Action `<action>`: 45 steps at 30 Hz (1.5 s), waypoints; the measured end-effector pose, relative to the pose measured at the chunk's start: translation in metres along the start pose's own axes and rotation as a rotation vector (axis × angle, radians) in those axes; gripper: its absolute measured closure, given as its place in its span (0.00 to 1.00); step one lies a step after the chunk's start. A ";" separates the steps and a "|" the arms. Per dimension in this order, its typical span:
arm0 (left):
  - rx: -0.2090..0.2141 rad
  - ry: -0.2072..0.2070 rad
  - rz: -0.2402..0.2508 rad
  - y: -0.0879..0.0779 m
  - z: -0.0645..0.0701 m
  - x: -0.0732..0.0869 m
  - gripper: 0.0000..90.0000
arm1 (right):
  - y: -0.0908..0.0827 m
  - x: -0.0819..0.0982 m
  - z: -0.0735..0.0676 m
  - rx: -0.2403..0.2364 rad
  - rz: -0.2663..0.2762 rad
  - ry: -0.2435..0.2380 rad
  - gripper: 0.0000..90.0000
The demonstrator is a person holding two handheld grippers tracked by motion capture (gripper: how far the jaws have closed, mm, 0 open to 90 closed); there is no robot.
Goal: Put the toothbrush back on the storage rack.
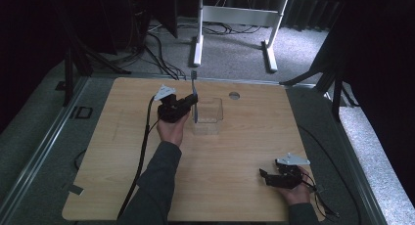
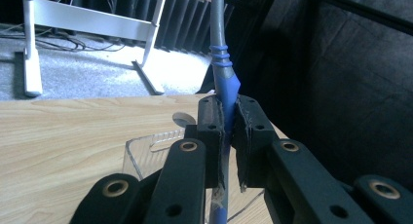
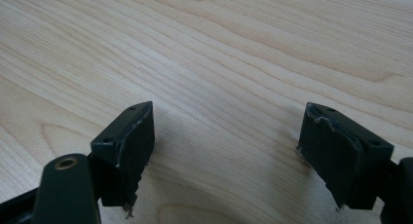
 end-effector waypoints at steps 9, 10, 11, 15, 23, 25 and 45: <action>-0.020 -0.009 0.018 0.005 0.001 -0.003 0.91 | 0.000 0.000 0.000 0.000 0.000 0.000 0.23; -0.022 -0.012 0.020 0.006 0.001 -0.003 0.91 | 0.000 0.000 0.000 0.000 0.000 0.001 0.23; -0.023 -0.016 0.020 0.006 0.001 -0.003 0.91 | 0.000 0.000 0.000 0.000 0.000 0.001 0.23; -0.025 -0.022 0.014 0.010 0.000 -0.003 0.91 | 0.000 0.000 0.000 0.000 0.000 0.000 0.23; -0.035 -0.046 0.034 0.015 -0.004 -0.006 0.91 | 0.000 0.000 0.000 0.000 0.000 0.001 0.23; -0.042 -0.040 0.035 0.017 -0.004 -0.007 0.91 | 0.000 0.000 0.000 0.000 0.000 0.001 0.23; -0.112 0.091 -0.082 0.040 -0.008 0.010 0.90 | 0.000 0.000 0.000 0.000 0.001 0.000 0.23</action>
Point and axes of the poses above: each handheld gripper's, and its own axes: y roughly forward along the jaws, x roughly out of its underside, z roughly to its right, the point moved 5 cm from there along y, roughly forward along the jaws, and after that the axes turned 13 degrees about -z, right-handed, at the moved point
